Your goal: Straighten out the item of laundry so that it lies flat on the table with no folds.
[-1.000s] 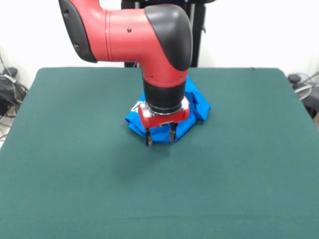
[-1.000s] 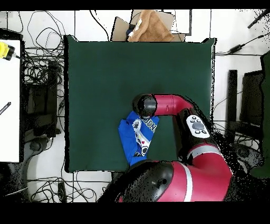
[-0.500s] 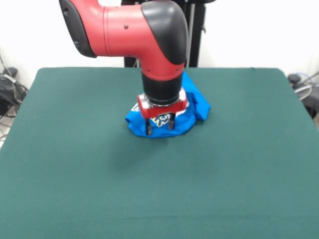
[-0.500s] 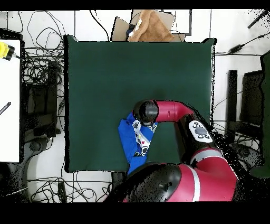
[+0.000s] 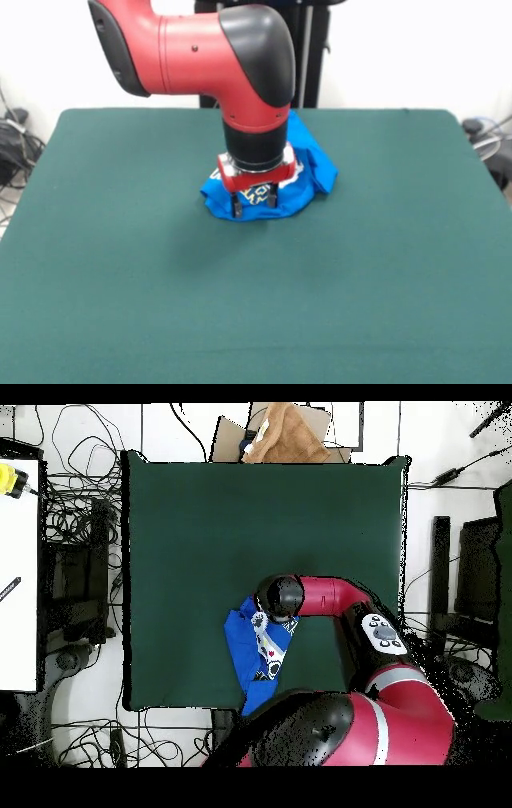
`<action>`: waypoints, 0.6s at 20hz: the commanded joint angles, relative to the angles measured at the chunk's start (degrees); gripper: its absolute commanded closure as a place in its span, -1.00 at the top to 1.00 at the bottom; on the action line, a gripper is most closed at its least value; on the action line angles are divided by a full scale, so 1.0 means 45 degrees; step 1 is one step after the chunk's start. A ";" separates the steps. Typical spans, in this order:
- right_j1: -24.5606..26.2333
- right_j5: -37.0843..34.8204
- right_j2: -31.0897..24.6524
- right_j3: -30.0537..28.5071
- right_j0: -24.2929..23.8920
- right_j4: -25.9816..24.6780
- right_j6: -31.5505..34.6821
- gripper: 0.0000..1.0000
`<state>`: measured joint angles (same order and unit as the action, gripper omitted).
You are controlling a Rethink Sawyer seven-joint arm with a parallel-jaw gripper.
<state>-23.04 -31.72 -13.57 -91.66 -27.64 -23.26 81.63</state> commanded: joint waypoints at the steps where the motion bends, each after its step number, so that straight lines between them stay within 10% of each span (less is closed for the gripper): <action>1: 0.1420 0.0391 -0.0238 -0.0295 0.0090 -0.0617 0.0497 -1.00; 12: 0.1285 0.0358 -0.0138 -0.0263 0.0214 -0.0623 0.0646 -1.00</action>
<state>-22.99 -31.71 -13.59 -91.60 -27.90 -23.27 81.63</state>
